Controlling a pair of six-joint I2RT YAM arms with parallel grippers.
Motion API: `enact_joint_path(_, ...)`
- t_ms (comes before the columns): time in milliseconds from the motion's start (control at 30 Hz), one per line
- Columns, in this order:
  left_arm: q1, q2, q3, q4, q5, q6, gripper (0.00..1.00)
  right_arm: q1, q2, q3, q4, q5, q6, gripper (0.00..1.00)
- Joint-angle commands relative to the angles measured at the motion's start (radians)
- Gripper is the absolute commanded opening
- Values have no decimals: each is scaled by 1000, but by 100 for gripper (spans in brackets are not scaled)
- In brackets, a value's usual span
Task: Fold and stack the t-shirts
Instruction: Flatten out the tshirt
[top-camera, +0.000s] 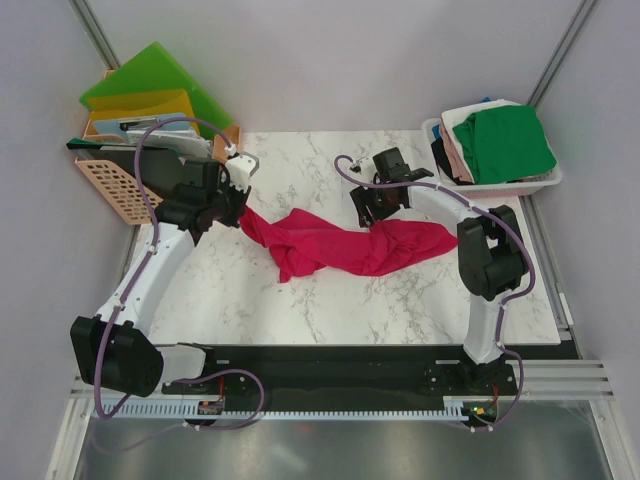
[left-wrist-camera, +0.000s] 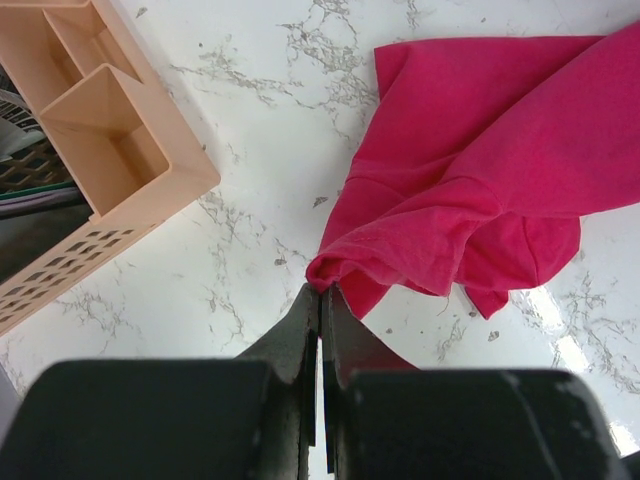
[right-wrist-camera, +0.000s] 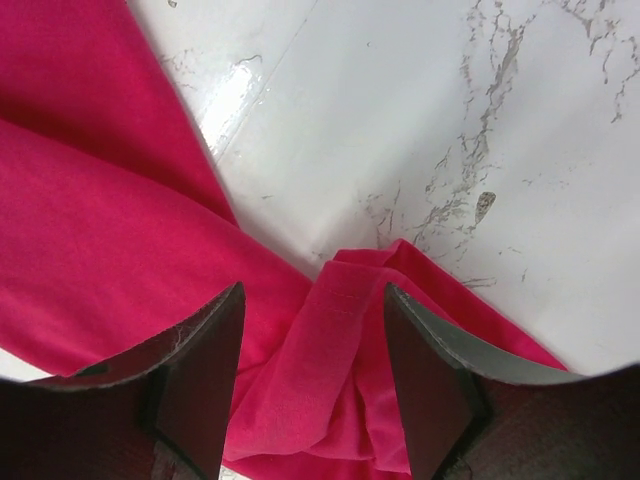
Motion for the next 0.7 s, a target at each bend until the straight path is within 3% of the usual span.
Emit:
enact_joint_path(0,-3,-17,-3,38,2,-9,2,0,11,-6,27,30,-1,65)
enact_joint_path(233,-3,-26,-3,38,6,-6,2,0,37,-24,26,60,-14,63)
enact_joint_path(267,-3,-26,-5,39,7,-6,2,0,40,-27,27,62,-13,53)
enact_joint_path(300,-3,-26,-5,38,10,-8,2,0,38,-30,32,60,-10,34)
enact_joint_path(333,-3,-25,-8,39,13,-8,2,0,38,-33,35,64,-6,0)
enact_joint_path(467,-3,-25,-14,41,13,-3,2,-2,-26,-67,41,94,-7,0)
enact_joint_path(667,-5,-14,-32,59,21,7,2,-106,-340,-142,-57,131,-24,0)
